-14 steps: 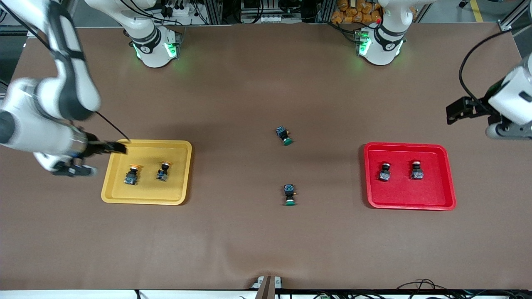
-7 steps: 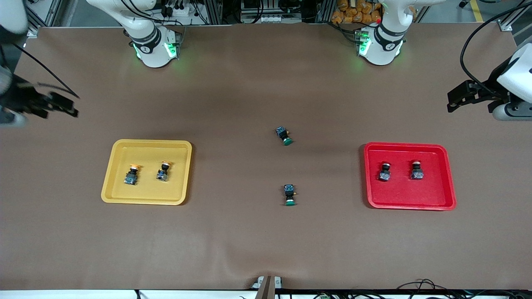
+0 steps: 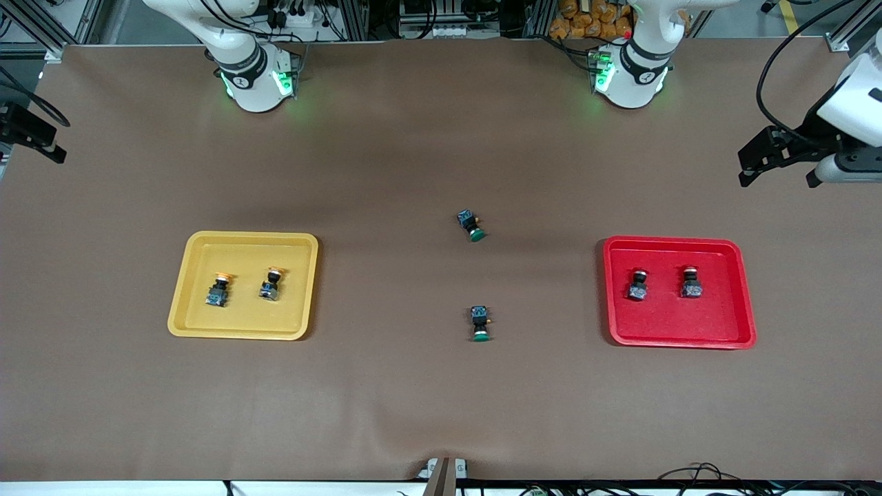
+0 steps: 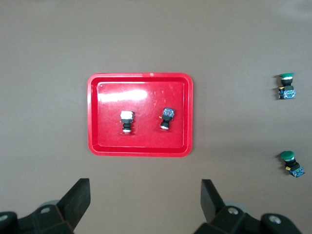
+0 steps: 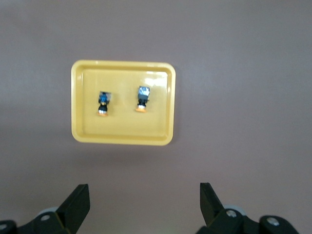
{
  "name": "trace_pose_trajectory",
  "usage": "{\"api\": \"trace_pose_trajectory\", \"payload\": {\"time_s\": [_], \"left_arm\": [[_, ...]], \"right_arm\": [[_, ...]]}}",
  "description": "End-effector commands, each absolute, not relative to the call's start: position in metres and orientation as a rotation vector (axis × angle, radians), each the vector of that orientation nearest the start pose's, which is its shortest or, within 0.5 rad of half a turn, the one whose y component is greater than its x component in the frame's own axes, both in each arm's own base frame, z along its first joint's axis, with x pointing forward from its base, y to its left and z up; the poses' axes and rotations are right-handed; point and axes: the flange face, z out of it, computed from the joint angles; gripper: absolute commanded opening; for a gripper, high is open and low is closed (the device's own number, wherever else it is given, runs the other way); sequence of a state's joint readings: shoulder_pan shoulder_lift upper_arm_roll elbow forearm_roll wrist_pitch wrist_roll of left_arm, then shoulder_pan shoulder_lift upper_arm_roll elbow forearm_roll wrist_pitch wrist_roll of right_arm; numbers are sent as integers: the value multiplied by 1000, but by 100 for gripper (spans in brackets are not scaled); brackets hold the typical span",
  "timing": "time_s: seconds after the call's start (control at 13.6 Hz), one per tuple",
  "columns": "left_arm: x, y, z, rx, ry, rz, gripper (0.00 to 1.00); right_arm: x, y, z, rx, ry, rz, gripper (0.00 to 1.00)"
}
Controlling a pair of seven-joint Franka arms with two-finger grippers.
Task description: Place red and yellow buttons in trays
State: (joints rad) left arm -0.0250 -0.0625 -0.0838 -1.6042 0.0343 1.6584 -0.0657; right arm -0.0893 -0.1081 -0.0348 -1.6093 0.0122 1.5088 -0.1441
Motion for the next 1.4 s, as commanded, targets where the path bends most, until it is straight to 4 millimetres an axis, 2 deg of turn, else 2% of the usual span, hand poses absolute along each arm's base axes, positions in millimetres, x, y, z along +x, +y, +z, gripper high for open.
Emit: {"api": "trace_pose_trajectory", "payload": {"time_s": [0.0,0.07,0.22,0.29,0.44,0.52,0.88,1.03,1.32], "left_arm": [[534,-32,673,-3160,-10,-265,100],[534,-30,675,-3162,-8,-270,100],[533,-32,675,-3157,-8,-263,100],[533,-36,673,-3154,-3,-253,100],[534,-36,672,-3156,2,-248,100],[533,-36,669,-3157,-2,-224,100],[534,-35,663,-3159,-17,-182,100],[532,-32,659,-3161,-12,-120,100],[530,-33,661,-3162,-16,-124,100]], "right_arm": [[500,-56,648,-3147,-95,45,100],[493,-41,643,-3144,-147,43,100],[487,-37,645,-3137,-157,39,100],[488,-33,655,-3137,-160,20,100],[486,-38,682,-3142,-141,9,100],[483,-40,685,-3140,-128,40,100],[480,-59,683,-3132,-105,72,100],[480,-59,683,-3127,-104,70,100],[486,-59,680,-3128,-103,75,100]]}}
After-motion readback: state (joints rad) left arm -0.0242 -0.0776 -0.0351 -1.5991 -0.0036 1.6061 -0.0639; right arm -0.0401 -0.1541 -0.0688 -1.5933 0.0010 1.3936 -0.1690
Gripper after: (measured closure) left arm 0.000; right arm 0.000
